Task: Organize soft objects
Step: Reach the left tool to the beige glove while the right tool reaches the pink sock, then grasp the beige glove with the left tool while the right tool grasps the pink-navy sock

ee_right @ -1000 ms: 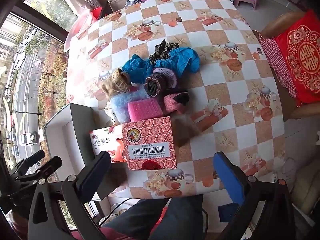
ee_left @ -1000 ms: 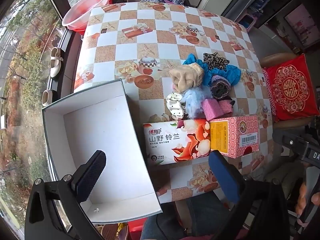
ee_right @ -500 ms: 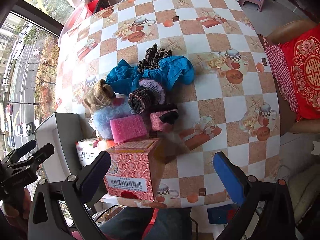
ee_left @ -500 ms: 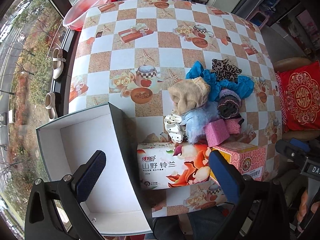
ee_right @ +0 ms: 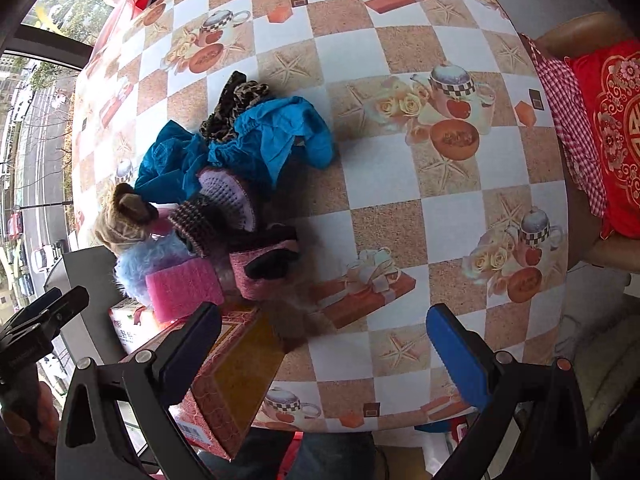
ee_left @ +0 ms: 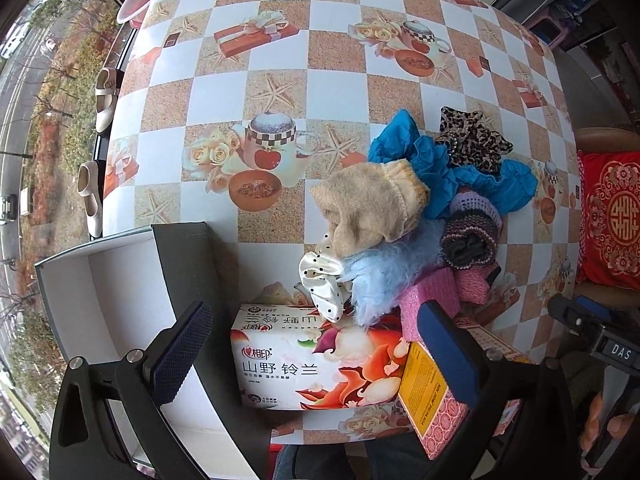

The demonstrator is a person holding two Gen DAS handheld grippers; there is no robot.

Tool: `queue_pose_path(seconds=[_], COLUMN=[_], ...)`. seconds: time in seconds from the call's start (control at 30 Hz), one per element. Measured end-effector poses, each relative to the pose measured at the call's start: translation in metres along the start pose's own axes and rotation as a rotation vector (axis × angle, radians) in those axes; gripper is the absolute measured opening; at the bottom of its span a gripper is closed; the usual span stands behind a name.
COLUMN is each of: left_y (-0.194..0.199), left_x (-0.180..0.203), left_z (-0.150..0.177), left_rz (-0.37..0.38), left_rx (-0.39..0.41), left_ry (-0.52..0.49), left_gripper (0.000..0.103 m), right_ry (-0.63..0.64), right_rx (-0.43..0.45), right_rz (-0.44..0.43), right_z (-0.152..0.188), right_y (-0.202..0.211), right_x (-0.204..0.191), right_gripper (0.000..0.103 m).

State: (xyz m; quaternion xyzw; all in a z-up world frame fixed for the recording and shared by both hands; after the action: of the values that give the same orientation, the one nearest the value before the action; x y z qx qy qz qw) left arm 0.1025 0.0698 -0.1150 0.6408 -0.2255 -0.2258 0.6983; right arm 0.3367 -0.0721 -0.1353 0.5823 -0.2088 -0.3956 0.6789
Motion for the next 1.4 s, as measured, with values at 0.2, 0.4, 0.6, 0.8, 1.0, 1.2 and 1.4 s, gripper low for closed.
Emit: queue_pose_path(seconds=[0.2,0.4,0.6,0.8,1.0,1.2,1.4], left_y=[-0.014,-0.04,-0.073,-0.07,-0.067,-0.071,-0.068], left_x=[0.013,0.024,0.014,0.012,0.011,0.009,0.016], left_z=[-0.023,-0.046,-0.057,-0.068,-0.081,-0.087,-0.081], left_rz=[0.019,0.001,0.036,0.128,0.159,0.14,0.14], left_rx=[-0.012,-0.048,-0.141,-0.088,-0.077,-0.062,-0.042], left_ry=[-0.007,-0.002,0.064,0.04,0.028,0.011,0.006], left_gripper=[0.103,0.096,0.079,0.064,0.064,0.064,0.062], right_ry=[0.002,0.002,0.07,0.059,-0.075,0.029,0.095], right_rx=[-0.057,-0.124,-0.194,-0.108,-0.035,-0.018,-0.002], right_rz=[-0.032,-0.078,-0.076,0.112,0.144,0.012,0.077], right_z=[-0.005,-0.011,-0.014,-0.016,-0.02,-0.008,-0.007], right_y=[-0.027,-0.059,-0.1,-0.112,-0.096,-0.105,-0.132], right_x=[-0.002,-0.011,-0.033,-0.01,0.05,0.019,-0.002], right_gripper=[0.103,0.103,0.103,0.103,0.103,0.103,0.095])
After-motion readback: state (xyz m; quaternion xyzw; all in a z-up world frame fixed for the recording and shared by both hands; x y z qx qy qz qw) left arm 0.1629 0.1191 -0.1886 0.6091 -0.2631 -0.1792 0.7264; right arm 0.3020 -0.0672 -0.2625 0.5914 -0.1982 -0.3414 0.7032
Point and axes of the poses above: each gripper's, at about its wrist camera, not at the fingertips, and y roughly against the way its jaws point, x to its right, z to its underside, the point moved 3 cm from there along -y, roughly the way its jaws point, and after that the axes turned 8 degrees about -y, right-handed, at the moved point
